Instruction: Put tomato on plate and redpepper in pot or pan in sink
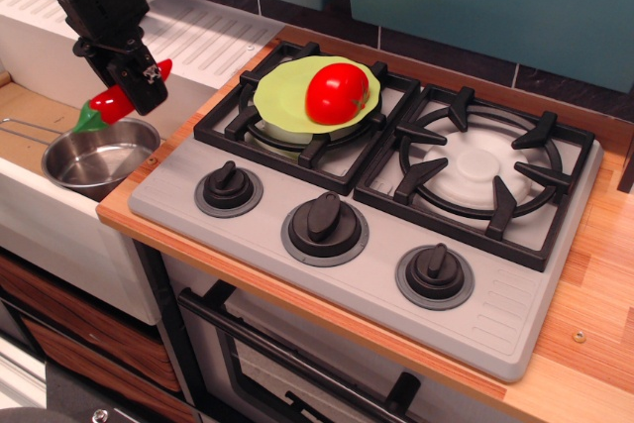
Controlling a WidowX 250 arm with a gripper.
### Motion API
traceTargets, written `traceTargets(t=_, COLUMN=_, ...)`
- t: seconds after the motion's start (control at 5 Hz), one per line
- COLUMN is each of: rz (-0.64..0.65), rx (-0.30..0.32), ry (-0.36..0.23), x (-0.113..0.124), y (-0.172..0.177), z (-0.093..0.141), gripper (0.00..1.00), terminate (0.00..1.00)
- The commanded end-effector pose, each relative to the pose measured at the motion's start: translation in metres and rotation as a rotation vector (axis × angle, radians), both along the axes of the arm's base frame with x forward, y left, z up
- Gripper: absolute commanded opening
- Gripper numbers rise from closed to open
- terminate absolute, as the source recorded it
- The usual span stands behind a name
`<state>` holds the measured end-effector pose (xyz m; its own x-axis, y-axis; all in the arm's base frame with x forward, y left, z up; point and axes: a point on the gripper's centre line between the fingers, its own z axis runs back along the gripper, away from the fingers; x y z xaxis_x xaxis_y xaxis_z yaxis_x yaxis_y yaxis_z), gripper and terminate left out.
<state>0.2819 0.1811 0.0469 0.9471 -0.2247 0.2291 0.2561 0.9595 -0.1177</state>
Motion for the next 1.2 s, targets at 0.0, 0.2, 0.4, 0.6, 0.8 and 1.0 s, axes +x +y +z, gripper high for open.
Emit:
traceTargets(t=0.0, rz=-0.017, rx=0.020, ry=-0.049, x=0.009, y=0.033, z=0.001, gripper=0.00, terminate=0.00)
traceTargets(t=0.2, rz=-0.015, rx=0.003, ry=-0.041, x=0.008, y=0.042, z=-0.005, gripper=0.00, terminate=0.00)
traceTargets(t=0.4, rz=-0.009, rx=-0.011, ry=-0.032, x=0.004, y=0.042, z=-0.009, gripper=0.00, terminate=0.00)
traceTargets(t=0.6, rz=0.019, rx=-0.014, ry=-0.007, x=-0.004, y=0.035, z=-0.005, gripper=1.00, terminate=0.00)
traceTargets(t=0.8, rz=0.035, rx=-0.014, ry=0.001, x=-0.008, y=0.026, z=0.000, gripper=1.00, terminate=0.00)
traceTargets(t=1.0, rz=0.037, rx=0.002, ry=0.015, x=-0.006, y=0.021, z=0.012, gripper=1.00, terminate=0.00)
